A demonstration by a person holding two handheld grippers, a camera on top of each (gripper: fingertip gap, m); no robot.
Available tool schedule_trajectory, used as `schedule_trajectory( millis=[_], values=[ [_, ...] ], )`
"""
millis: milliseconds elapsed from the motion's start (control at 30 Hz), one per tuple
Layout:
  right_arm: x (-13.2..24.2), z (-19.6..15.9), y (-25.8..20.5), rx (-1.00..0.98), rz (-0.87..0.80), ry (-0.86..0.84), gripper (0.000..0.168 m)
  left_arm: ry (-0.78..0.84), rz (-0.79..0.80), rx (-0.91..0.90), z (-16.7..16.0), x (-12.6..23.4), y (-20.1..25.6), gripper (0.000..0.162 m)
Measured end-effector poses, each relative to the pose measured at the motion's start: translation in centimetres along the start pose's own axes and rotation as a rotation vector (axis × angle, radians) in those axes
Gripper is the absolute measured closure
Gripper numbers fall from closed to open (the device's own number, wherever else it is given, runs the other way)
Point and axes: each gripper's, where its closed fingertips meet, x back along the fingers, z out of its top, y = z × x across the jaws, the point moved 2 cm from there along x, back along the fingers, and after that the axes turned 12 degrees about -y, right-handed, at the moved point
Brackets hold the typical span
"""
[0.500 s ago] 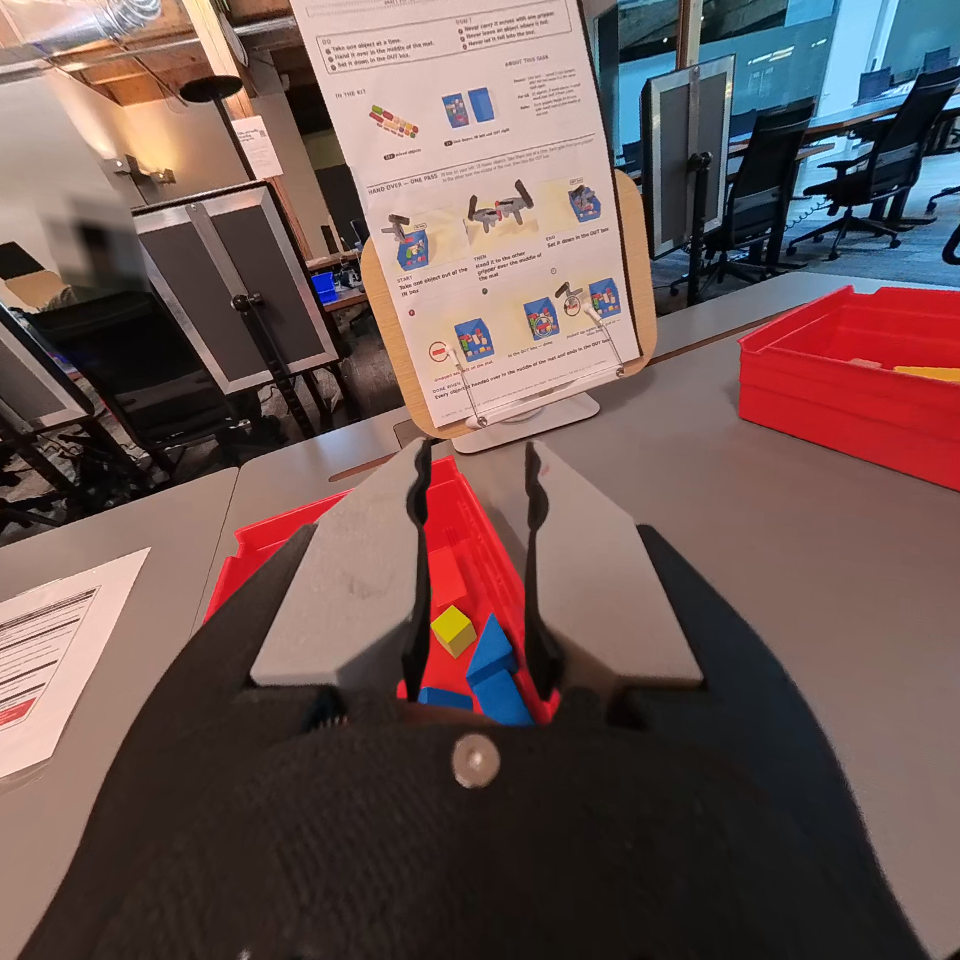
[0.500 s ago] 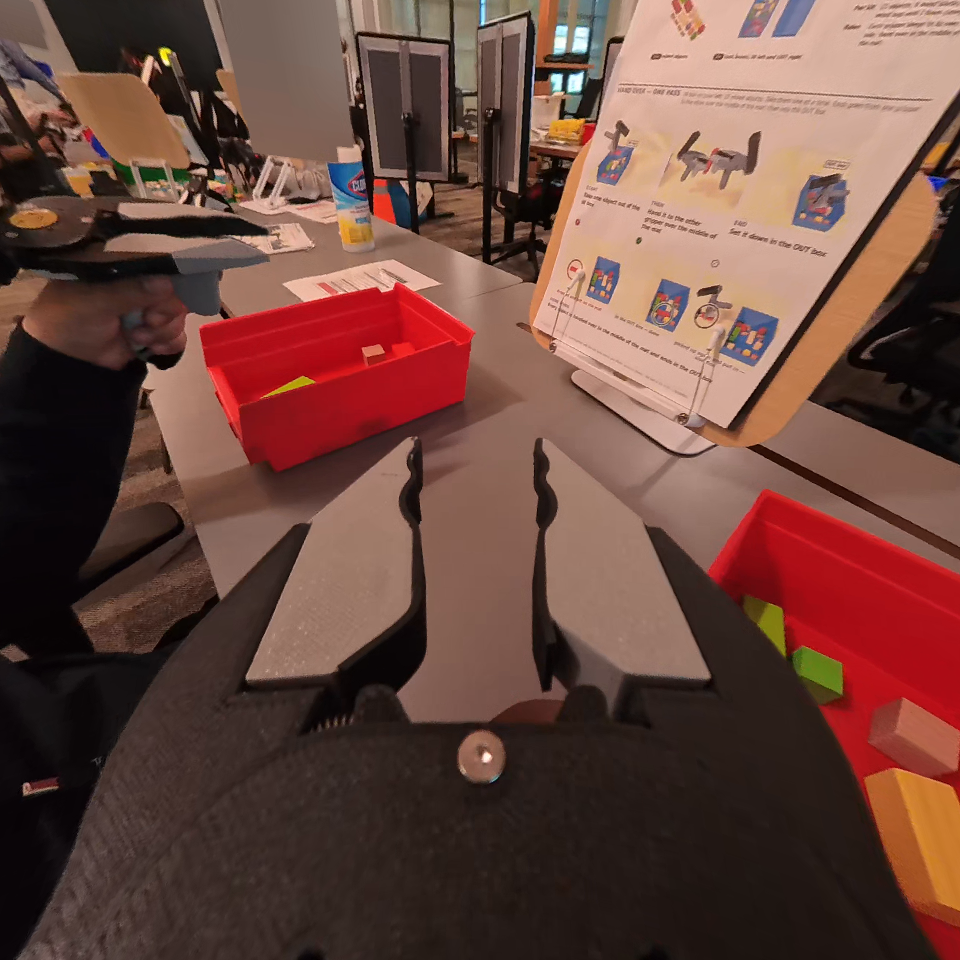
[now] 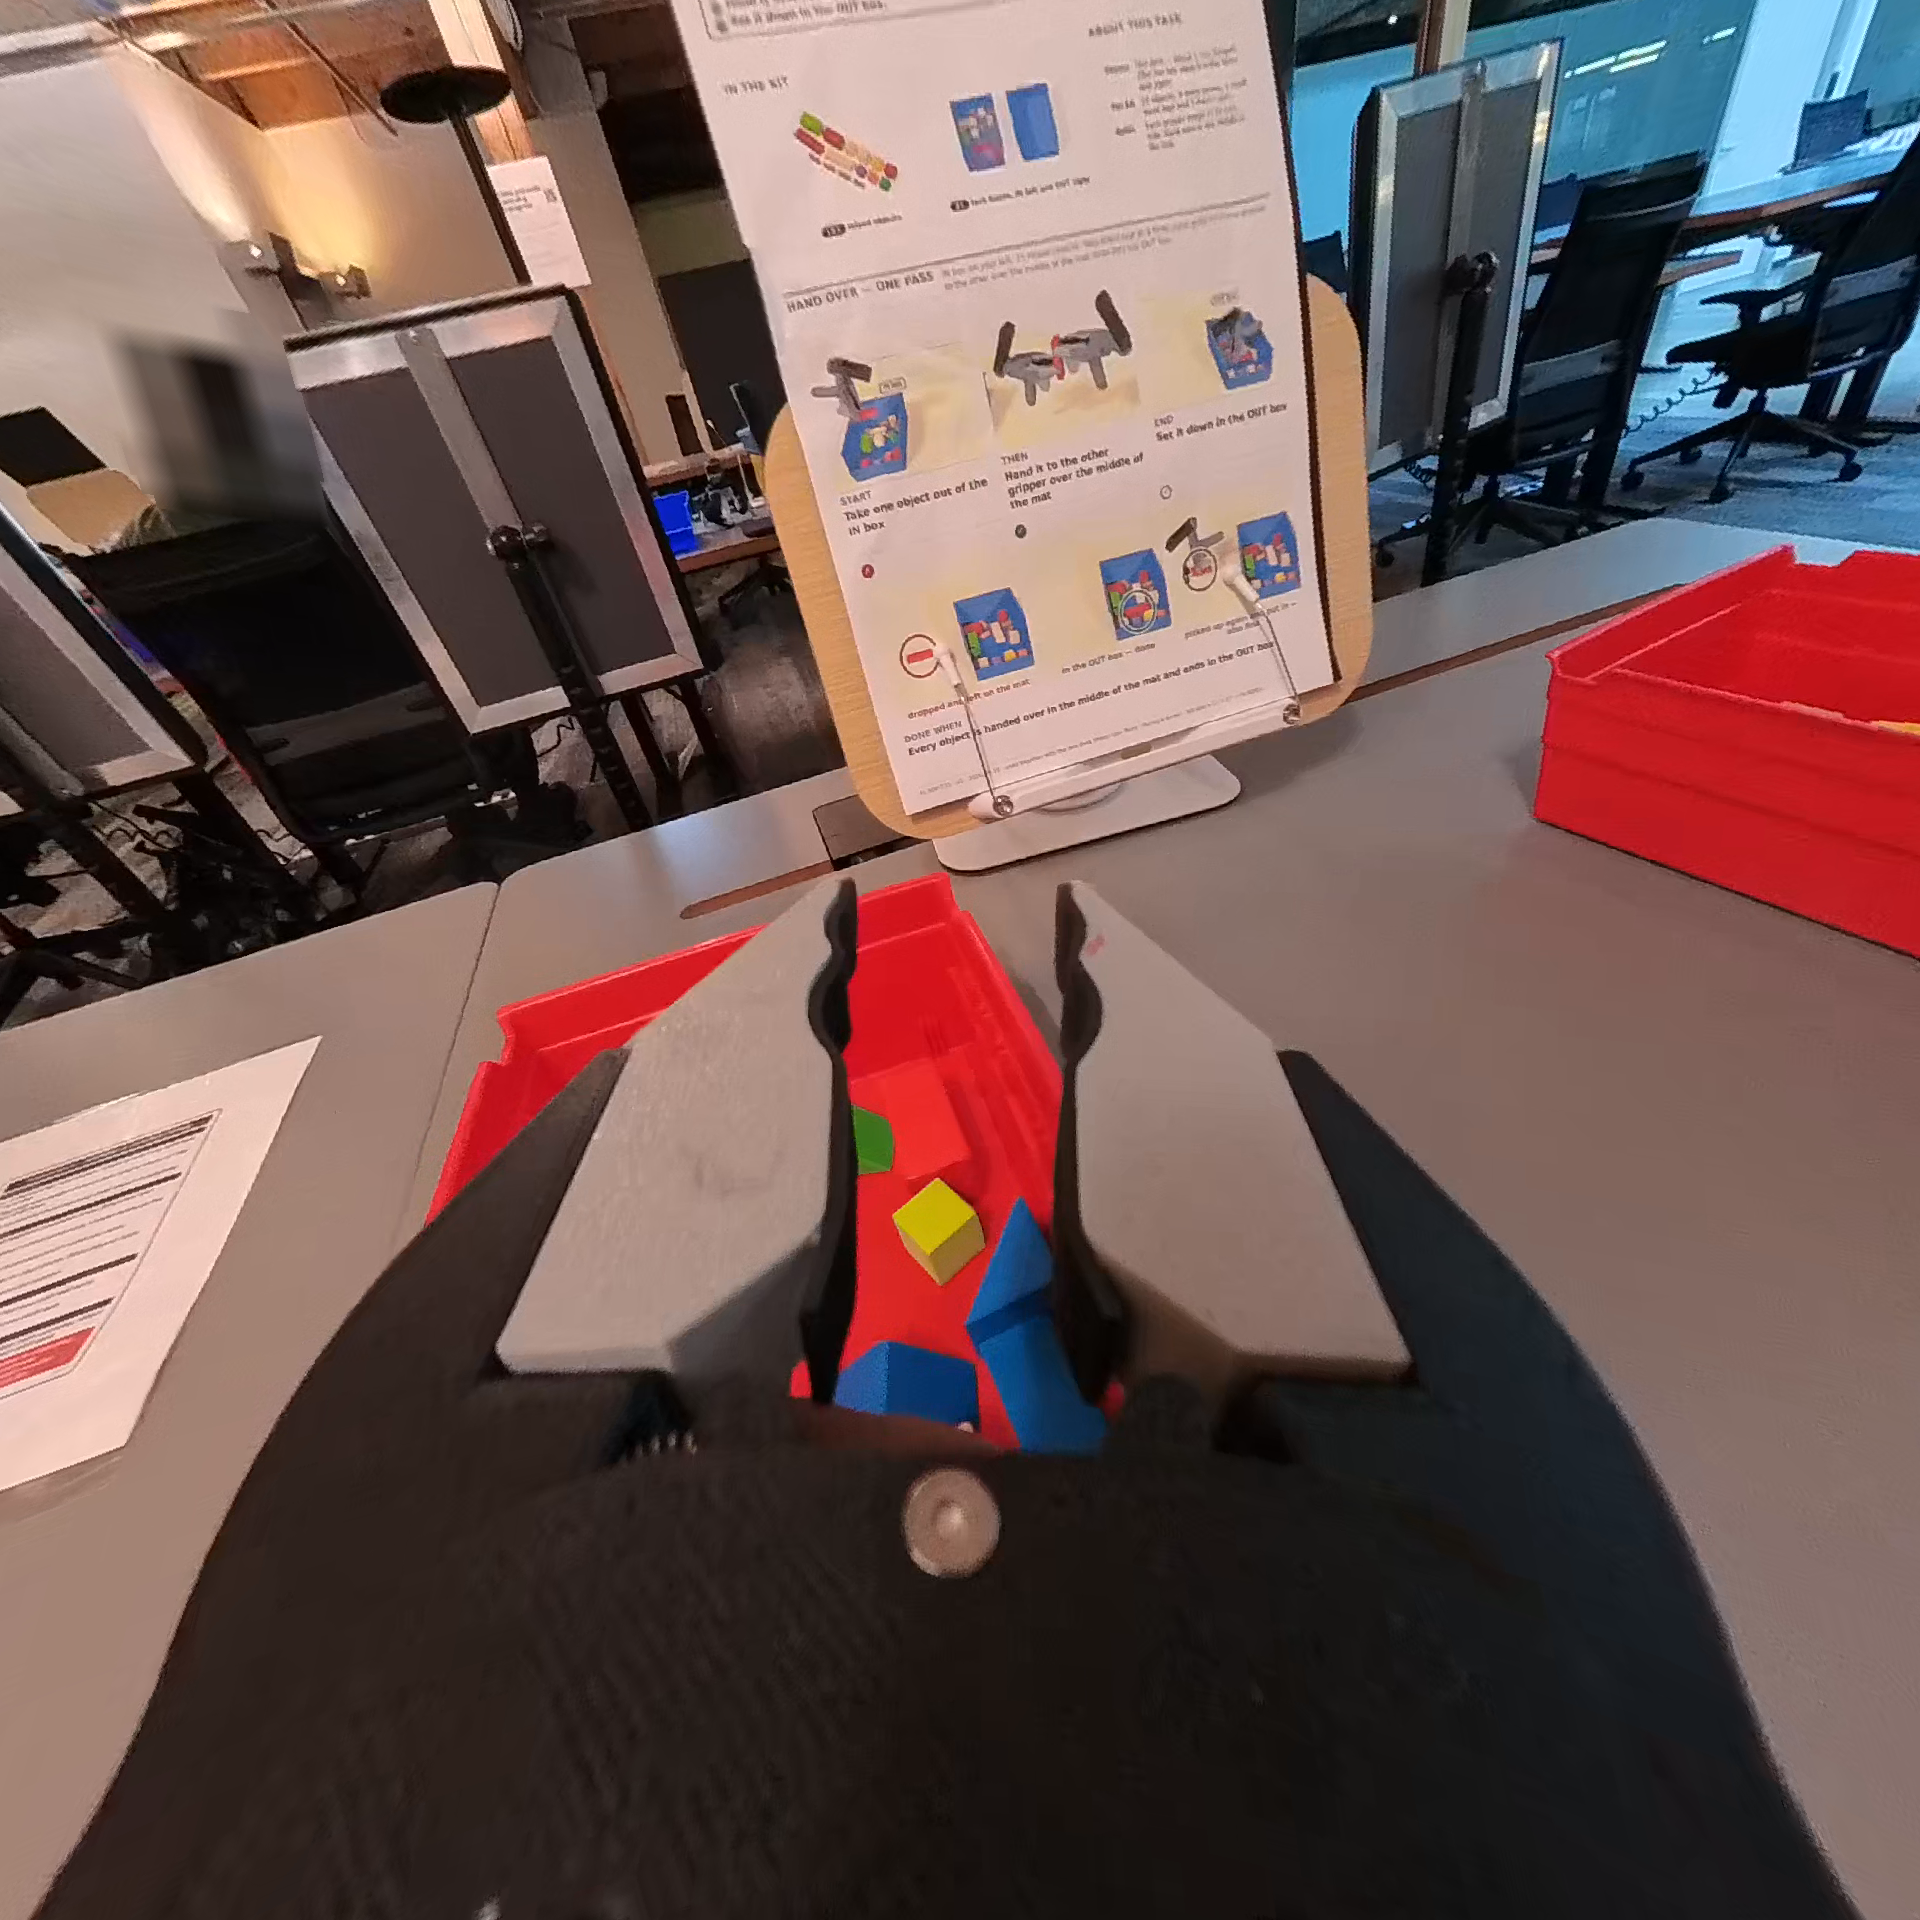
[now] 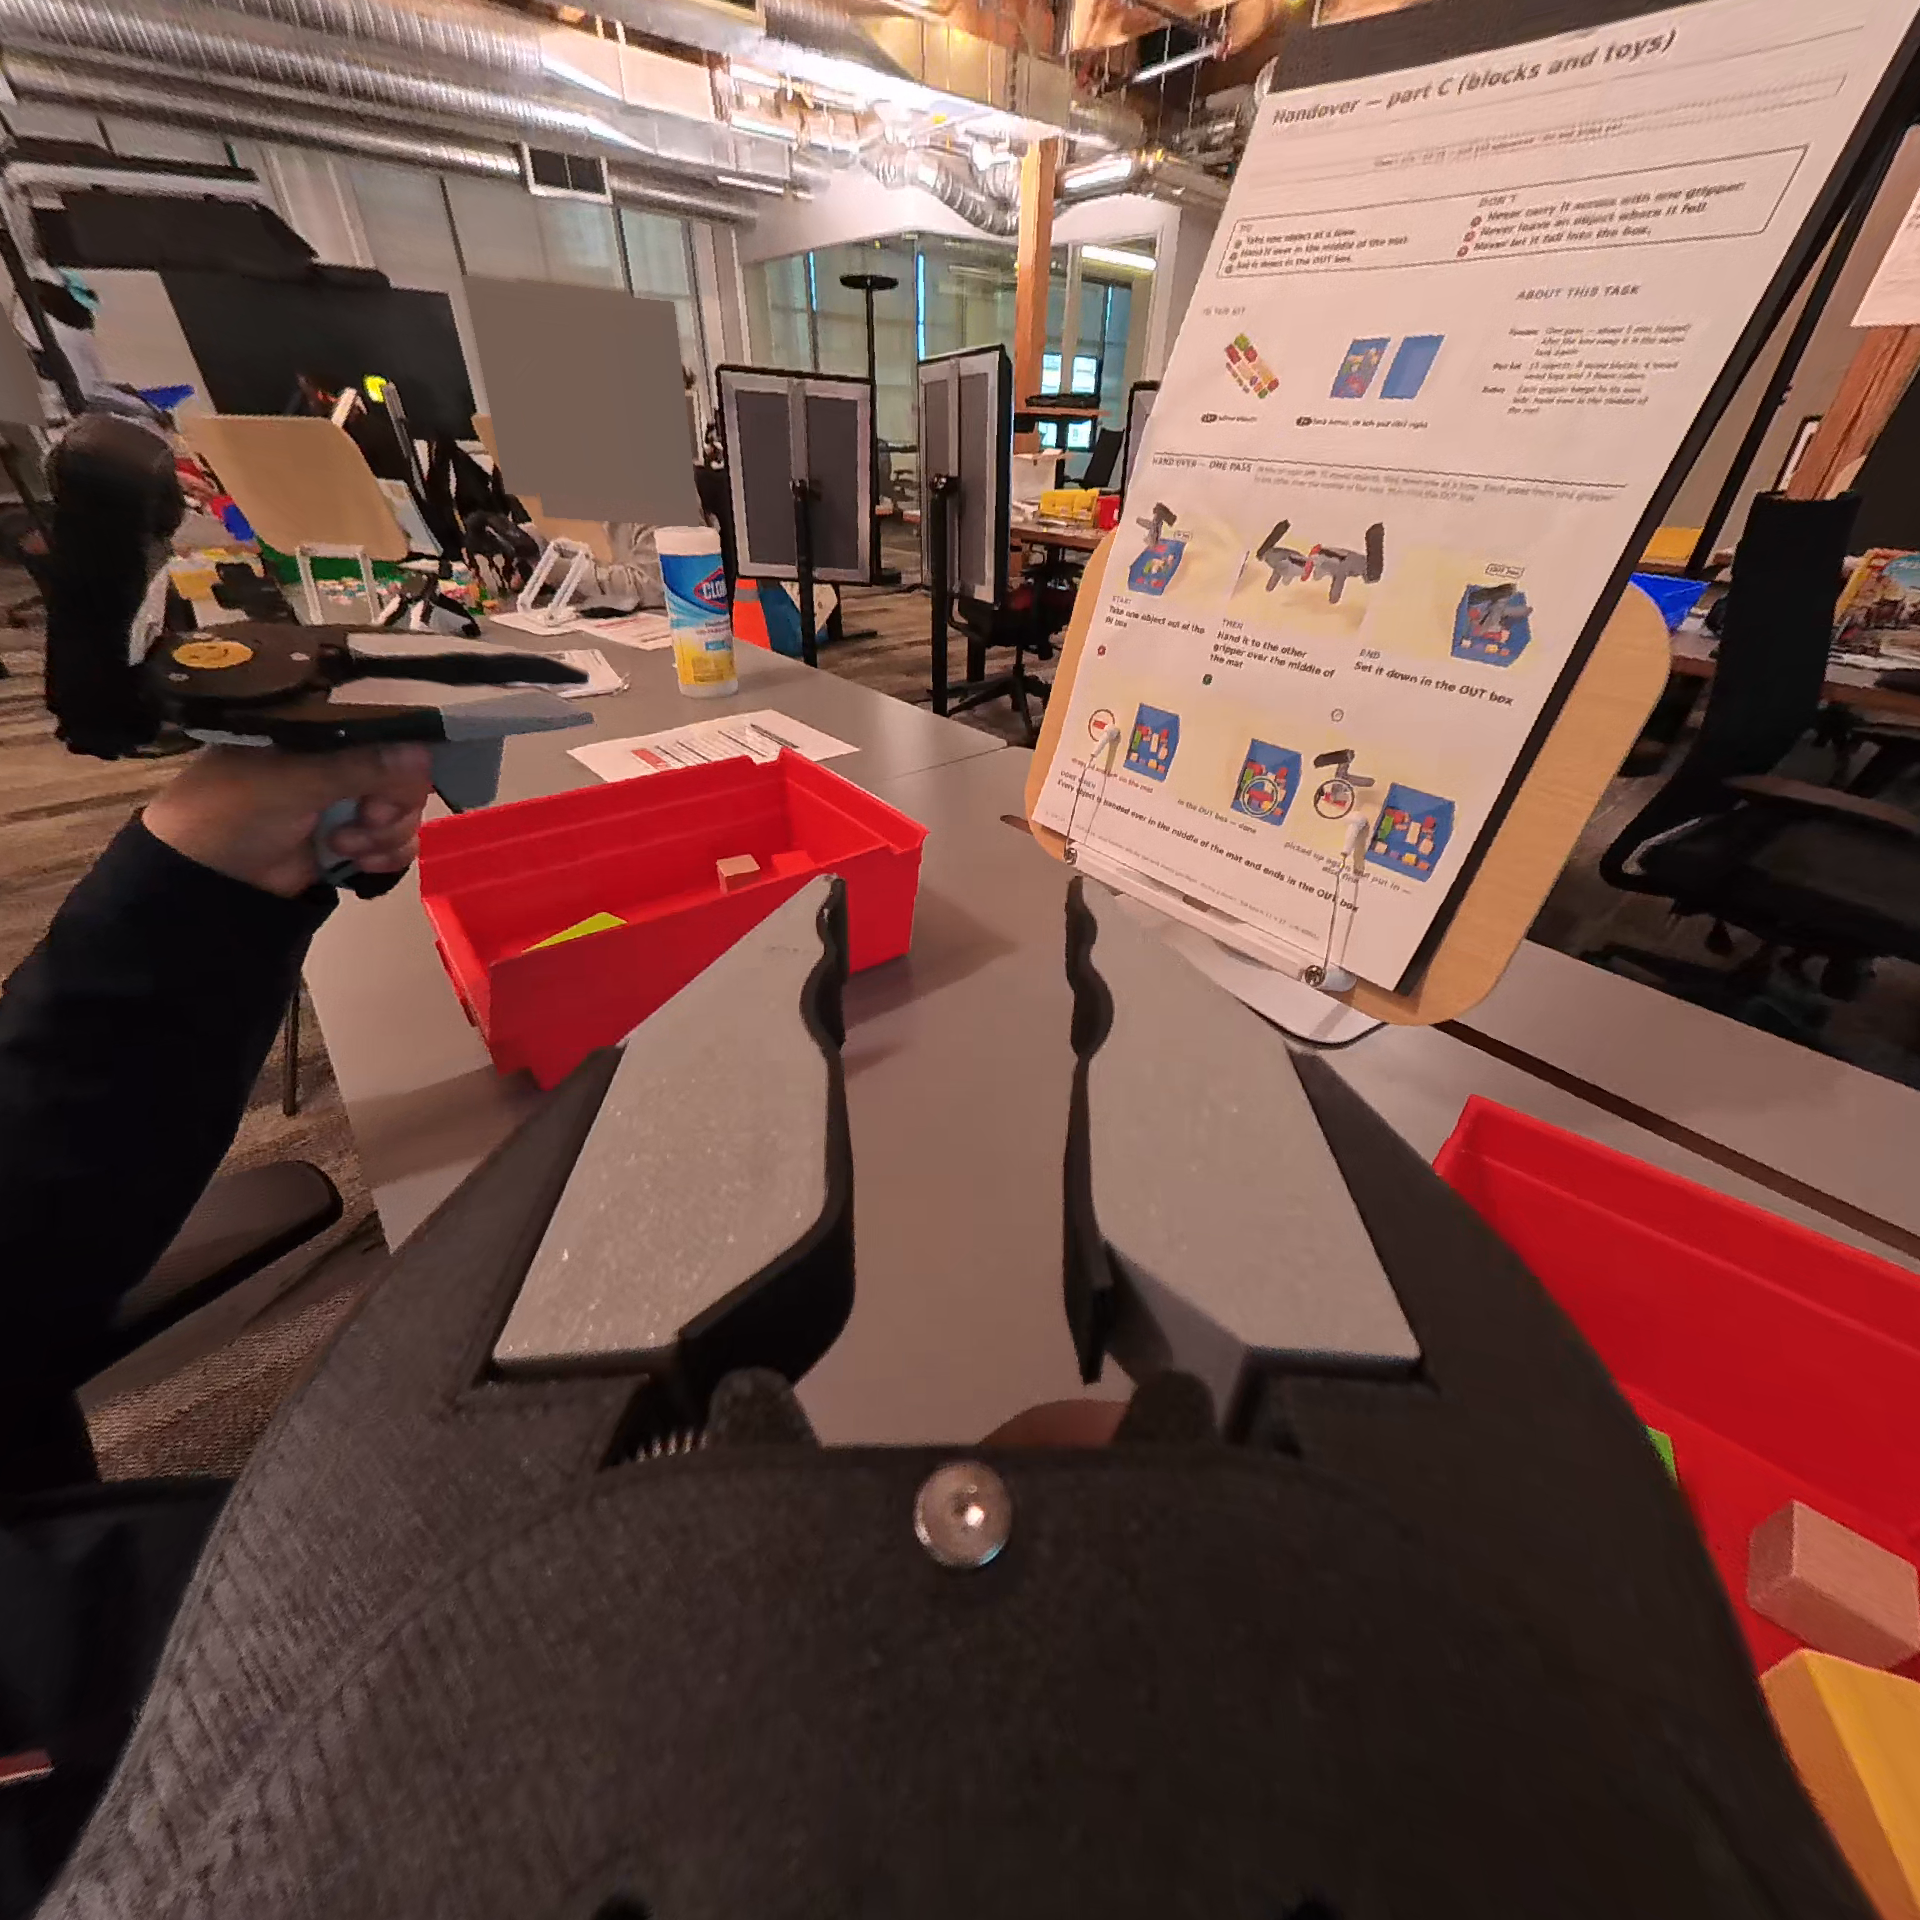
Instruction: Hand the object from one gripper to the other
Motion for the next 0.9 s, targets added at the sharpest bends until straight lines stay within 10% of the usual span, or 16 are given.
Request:
schedule_trajectory(
  millis=[667,900],
  values=[
    [2.0,1.3,-0.3,0.017,-0.071,0.071,0.12,0.048,0.087,0.062,0.1,1.8,-3.5,0.124],
    [2.7,1.3,1.0,0.025,-0.188,0.056,0.109,-0.113,0.082,0.178,-4.8,-2.3,-6.9,0.12]
  ],
)
